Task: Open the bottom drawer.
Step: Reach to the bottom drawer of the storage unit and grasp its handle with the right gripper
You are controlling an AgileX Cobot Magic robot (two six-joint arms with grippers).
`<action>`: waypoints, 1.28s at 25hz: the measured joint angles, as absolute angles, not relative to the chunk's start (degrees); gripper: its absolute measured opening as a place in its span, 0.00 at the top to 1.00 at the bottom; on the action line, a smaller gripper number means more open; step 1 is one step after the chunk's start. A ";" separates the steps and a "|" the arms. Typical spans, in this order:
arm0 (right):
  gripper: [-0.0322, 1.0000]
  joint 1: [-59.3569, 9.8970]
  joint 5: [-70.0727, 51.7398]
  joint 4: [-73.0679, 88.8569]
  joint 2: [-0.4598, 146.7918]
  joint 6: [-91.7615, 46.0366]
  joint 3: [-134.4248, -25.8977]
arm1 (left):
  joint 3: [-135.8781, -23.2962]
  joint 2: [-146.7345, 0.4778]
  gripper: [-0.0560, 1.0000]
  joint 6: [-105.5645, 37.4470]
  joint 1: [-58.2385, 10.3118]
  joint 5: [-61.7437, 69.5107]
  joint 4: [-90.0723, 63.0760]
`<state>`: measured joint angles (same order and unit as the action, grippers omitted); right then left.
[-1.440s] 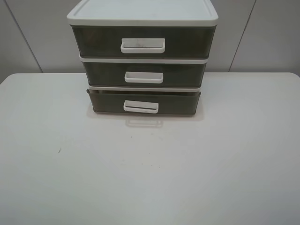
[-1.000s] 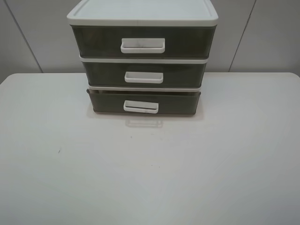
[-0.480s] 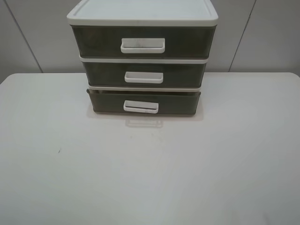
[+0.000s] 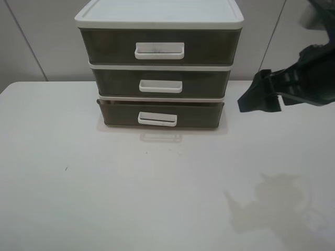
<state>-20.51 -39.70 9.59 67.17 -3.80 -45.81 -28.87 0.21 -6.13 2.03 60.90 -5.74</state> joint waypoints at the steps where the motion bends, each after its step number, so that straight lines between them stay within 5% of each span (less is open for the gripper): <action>1: 0.19 -23.01 -36.55 9.00 69.11 -3.80 -45.81 | -28.87 0.21 0.27 -6.13 2.03 60.90 -5.74; 8: 0.19 -33.03 -11.57 -6.21 80.61 -6.12 -43.00 | -28.87 0.21 0.27 -6.13 2.03 60.90 -5.74; 14: 0.19 -34.80 9.45 -19.60 88.02 -16.12 -35.74 | -28.87 0.21 0.27 -6.13 2.03 60.90 -5.74; 24: 0.19 -35.36 8.41 -5.84 101.07 -64.92 -40.44 | -28.87 0.21 0.27 -6.13 2.03 60.90 -5.74; 32: 0.19 -36.73 -1.53 3.04 107.35 -77.91 -50.76 | -28.87 0.21 0.27 -6.13 2.03 60.90 -5.74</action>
<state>-36.73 -1.53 3.04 107.35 -77.91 -50.76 -28.87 0.21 -6.13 2.03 60.90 -5.74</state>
